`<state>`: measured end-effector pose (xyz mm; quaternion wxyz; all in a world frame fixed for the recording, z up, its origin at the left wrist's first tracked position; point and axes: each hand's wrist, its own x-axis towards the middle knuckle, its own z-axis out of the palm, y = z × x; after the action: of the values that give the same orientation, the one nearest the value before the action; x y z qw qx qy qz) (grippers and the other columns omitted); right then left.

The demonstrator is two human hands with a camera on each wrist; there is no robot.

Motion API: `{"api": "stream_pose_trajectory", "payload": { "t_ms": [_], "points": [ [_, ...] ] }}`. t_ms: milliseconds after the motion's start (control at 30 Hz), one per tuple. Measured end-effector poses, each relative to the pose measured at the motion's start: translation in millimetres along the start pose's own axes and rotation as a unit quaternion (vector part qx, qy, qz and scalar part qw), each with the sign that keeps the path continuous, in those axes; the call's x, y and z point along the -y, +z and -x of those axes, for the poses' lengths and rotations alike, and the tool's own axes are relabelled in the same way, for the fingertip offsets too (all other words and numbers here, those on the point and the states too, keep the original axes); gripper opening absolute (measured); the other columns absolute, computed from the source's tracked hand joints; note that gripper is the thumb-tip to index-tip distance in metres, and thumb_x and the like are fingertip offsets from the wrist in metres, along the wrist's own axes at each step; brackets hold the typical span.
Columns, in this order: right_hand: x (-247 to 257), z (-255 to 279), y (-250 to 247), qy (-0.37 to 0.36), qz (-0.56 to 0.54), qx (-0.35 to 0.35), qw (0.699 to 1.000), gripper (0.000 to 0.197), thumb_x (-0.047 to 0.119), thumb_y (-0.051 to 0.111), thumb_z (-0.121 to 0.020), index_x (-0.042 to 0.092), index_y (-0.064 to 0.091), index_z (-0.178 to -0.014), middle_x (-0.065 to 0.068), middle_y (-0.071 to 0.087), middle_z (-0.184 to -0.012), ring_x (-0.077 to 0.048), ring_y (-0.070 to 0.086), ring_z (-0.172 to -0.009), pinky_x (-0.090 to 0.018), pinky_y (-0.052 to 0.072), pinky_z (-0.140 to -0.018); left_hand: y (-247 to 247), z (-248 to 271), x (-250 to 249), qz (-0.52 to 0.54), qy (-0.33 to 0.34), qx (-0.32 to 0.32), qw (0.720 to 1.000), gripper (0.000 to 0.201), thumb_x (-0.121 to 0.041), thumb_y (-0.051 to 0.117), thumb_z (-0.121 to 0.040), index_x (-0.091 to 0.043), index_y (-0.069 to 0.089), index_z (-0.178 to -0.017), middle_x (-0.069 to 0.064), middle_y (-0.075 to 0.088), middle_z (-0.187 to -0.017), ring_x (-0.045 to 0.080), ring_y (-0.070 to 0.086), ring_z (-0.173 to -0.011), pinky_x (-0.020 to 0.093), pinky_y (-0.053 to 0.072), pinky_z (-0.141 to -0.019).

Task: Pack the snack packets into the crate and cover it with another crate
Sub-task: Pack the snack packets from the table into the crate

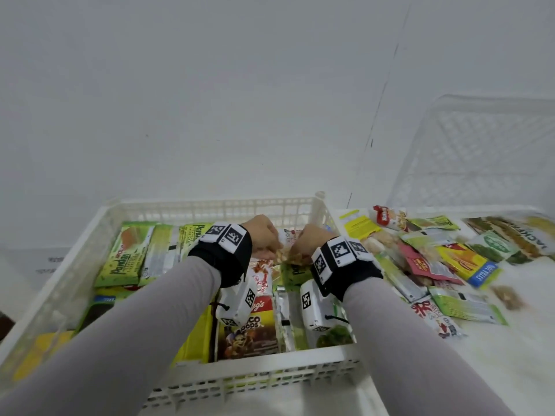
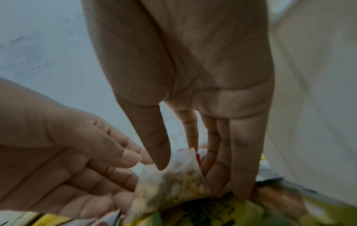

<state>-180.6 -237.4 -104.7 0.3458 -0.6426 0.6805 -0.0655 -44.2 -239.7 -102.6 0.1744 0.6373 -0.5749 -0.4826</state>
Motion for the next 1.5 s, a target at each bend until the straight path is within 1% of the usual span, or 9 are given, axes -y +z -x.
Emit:
{"api": "stream_pose_trajectory", "payload": {
  "t_ms": [133, 267, 433, 567, 833, 1100, 1233, 1367, 1500],
  "points": [
    [-0.6, 0.6, -3.2, -0.016, -0.008, -0.006, 1.0, 0.04, 0.01, 0.062, -0.085, 0.001, 0.056, -0.124, -0.018, 0.057, -0.127, -0.029, 0.058, -0.109, -0.02, 0.038, -0.056, 2.6, -0.5, -4.5, -0.027, -0.002, -0.001, 1.0, 0.018, 0.0, 0.065, -0.084, -0.011, 0.056, -0.073, 0.005, 0.059, -0.051, 0.009, 0.056, -0.038, 0.02, 0.051, -0.045],
    [9.4, 6.8, -20.5, -0.051, -0.052, 0.011, 0.997, 0.036, 0.007, 0.061, -0.085, 0.0, 0.058, -0.12, -0.018, 0.061, -0.12, -0.021, 0.062, -0.079, -0.021, 0.052, -0.053, -8.1, 6.3, -21.5, -0.003, 0.01, 0.027, 1.0, 0.008, -0.004, 0.058, -0.09, -0.01, 0.06, -0.084, 0.012, 0.064, -0.074, 0.013, 0.064, -0.05, 0.027, 0.058, -0.057],
    [12.9, 18.6, -64.6, -0.107, -0.1, -0.028, 0.989, 0.031, 0.008, 0.061, -0.086, -0.005, 0.061, -0.114, -0.019, 0.065, -0.105, -0.028, 0.063, -0.092, -0.045, 0.053, -0.09, -22.6, 19.4, -66.5, 0.007, 0.079, 0.0, 0.997, 0.005, -0.005, 0.062, -0.088, -0.008, 0.061, -0.092, 0.01, 0.055, -0.071, 0.013, 0.056, -0.048, 0.02, 0.055, -0.049],
    [-11.9, 33.7, -112.2, -0.143, -0.213, 0.003, 0.966, 0.014, 0.011, 0.062, -0.087, -0.001, 0.062, -0.094, -0.01, 0.057, -0.07, -0.017, 0.058, -0.061, -0.042, 0.059, -0.074, -6.9, 20.9, -107.4, 0.066, 0.143, -0.022, 0.987, 0.016, -0.001, 0.063, -0.085, -0.003, 0.062, -0.101, 0.012, 0.061, -0.074, 0.008, 0.062, -0.049, 0.019, 0.056, -0.054],
    [-117.7, 35.5, -189.0, -0.161, -0.387, 0.022, 0.908, 0.01, 0.002, 0.056, -0.091, 0.009, 0.055, -0.084, -0.008, 0.062, -0.078, -0.014, 0.066, -0.065, -0.027, 0.058, -0.061, 77.4, -17.1, -187.4, 0.143, 0.152, 0.016, 0.978, 0.007, 0.0, 0.063, -0.081, 0.001, 0.064, -0.088, 0.008, 0.07, -0.074, 0.009, 0.069, -0.061, 0.017, 0.056, -0.058],
    [-257.2, 36.2, -219.2, -0.096, -0.471, -0.022, 0.877, 0.005, 0.005, 0.063, -0.086, 0.008, 0.061, -0.088, -0.007, 0.064, -0.075, -0.011, 0.064, -0.06, -0.022, 0.056, -0.054, 199.1, -51.4, -241.9, 0.029, 0.103, 0.069, 0.992, 0.012, -0.003, 0.068, -0.079, 0.0, 0.062, -0.069, 0.006, 0.065, -0.052, 0.009, 0.065, -0.047, 0.018, 0.056, -0.054],
    [-331.0, 40.4, -218.5, -0.042, -0.531, -0.052, 0.845, 0.009, -0.005, 0.059, -0.086, 0.003, 0.059, -0.091, -0.012, 0.068, -0.076, -0.017, 0.068, -0.06, -0.026, 0.058, -0.054, 281.9, -68.5, -240.4, 0.058, 0.101, 0.061, 0.991, 0.014, 0.005, 0.069, -0.079, -0.001, 0.057, -0.075, 0.012, 0.062, -0.06, 0.013, 0.064, -0.044, 0.022, 0.056, -0.047],
    [-392.4, 44.7, -213.8, 0.051, -0.508, -0.107, 0.853, 0.02, -0.008, 0.062, -0.083, 0.001, 0.052, -0.099, -0.021, 0.063, -0.086, -0.022, 0.065, -0.059, -0.025, 0.057, -0.05, 345.0, -74.0, -226.1, 0.015, 0.098, 0.066, 0.993, 0.017, 0.008, 0.068, -0.077, 0.009, 0.063, -0.093, 0.025, 0.064, -0.081, 0.032, 0.066, -0.07, 0.041, 0.056, -0.073],
    [-427.9, 42.0, -210.0, 0.114, -0.502, -0.119, 0.849, 0.025, -0.009, 0.062, -0.083, -0.001, 0.051, -0.105, -0.027, 0.059, -0.094, -0.029, 0.059, -0.071, -0.027, 0.057, -0.059, 370.8, -73.7, -212.0, -0.038, 0.126, 0.079, 0.988, 0.029, 0.005, 0.064, -0.08, 0.009, 0.062, -0.109, 0.023, 0.063, -0.093, 0.036, 0.064, -0.09, 0.045, 0.053, -0.083]
  ]
}}
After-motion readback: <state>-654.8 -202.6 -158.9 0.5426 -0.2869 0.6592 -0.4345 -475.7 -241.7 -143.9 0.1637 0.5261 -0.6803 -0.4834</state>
